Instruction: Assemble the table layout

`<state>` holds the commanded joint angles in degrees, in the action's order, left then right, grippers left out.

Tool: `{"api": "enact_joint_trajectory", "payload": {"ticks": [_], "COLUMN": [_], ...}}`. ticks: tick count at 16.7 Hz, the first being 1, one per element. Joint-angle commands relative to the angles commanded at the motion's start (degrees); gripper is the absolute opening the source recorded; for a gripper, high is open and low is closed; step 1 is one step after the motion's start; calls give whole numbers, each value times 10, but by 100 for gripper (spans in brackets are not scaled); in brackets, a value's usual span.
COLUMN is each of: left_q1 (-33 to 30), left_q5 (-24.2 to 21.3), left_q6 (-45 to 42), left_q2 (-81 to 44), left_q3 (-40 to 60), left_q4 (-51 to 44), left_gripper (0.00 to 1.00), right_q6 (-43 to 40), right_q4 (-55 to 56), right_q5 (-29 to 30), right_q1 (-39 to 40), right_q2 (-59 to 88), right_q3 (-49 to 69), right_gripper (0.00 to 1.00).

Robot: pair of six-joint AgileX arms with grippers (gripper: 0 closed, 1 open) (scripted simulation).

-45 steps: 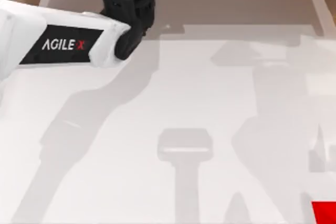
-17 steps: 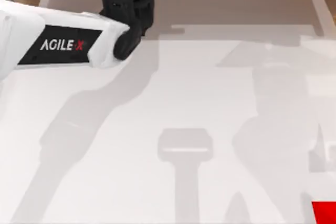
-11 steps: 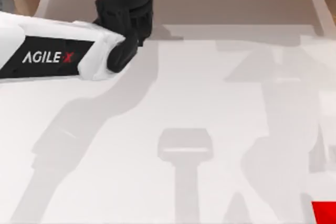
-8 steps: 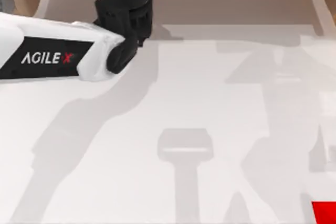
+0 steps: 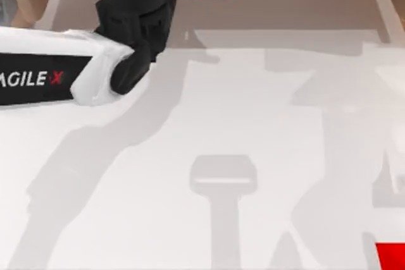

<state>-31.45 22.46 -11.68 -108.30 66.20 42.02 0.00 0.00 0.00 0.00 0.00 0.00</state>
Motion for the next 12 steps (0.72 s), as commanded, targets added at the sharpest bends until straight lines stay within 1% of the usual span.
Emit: {"api": "enact_joint_trajectory", "payload": {"ticks": [3,7,10,12], "left_q1": [4,15,46,81], "left_q5": [-80,-206,-300,-354], "left_q6": [-111,-272,-390,-463], "left_q2": [66,162,214,234], "left_q3": [-58,-158,-241,-291], "left_q4": [-22,-58,-94,-118], "left_gripper": [0,0,0,0], "right_q6": [0,0,0,0], "right_q4": [0,0,0,0], "right_q5": [0,0,0,0], "right_q1": [0,0,0,0], "right_q2": [0,0,0,0], "right_q3": [0,0,0,0], "right_gripper": [100,100,100,100]}}
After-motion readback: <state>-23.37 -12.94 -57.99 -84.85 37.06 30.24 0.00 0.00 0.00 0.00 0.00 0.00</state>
